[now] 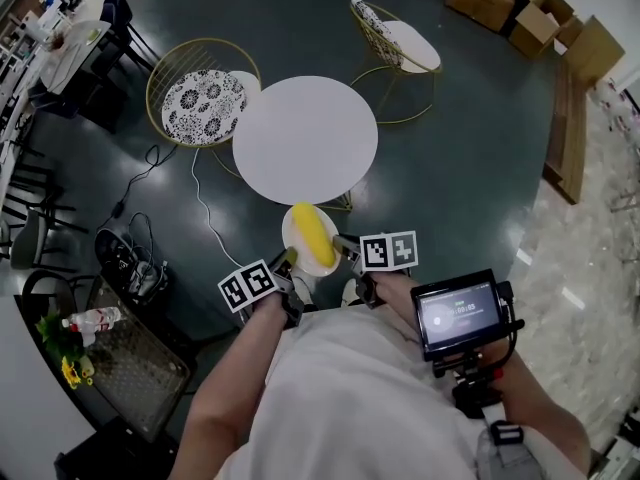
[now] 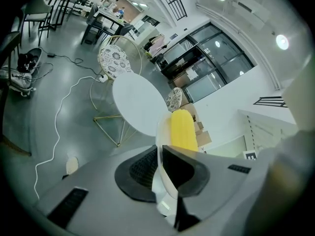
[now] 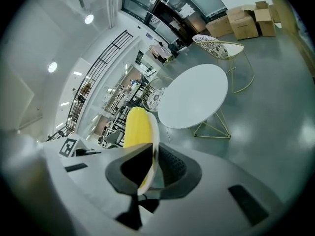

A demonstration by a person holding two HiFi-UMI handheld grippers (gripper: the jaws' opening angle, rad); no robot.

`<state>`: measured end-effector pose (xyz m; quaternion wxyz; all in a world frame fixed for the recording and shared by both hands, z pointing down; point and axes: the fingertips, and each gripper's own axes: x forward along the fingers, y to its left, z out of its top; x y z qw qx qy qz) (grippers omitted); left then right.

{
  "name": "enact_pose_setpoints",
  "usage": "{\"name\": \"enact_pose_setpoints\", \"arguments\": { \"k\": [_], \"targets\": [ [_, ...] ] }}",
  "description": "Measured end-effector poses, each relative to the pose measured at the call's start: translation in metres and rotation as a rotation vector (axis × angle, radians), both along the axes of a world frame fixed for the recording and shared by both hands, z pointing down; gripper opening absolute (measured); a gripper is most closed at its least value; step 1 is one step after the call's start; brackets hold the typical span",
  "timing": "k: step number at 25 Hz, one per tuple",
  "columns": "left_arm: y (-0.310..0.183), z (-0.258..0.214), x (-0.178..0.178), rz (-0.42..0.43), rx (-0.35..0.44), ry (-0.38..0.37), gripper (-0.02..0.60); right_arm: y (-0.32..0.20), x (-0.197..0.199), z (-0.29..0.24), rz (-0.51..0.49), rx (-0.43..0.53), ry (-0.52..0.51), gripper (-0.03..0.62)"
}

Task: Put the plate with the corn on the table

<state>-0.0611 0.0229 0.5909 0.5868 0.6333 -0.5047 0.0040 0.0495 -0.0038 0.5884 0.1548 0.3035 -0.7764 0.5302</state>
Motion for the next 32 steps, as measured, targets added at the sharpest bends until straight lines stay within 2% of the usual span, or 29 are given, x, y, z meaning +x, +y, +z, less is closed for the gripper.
{"name": "enact_pose_setpoints", "arguments": {
  "k": [10,24,32],
  "targets": [
    [-0.042,0.003,-0.039,0.083,-0.010,0.000,0.035,-0.033,-0.037,0.001,0.081,-0.015,-0.006,0.046],
    [-0.091,0.005,-0.136,0.180,-0.002,-0.006,0.035,-0.069,-0.133,0.006,0.176,-0.015,-0.001,0.046],
    [-0.107,0.008,-0.158,0.233,0.001,0.001,0.035,-0.079,-0.155,0.009,0.228,-0.014,0.006,0.046]
  ]
}}
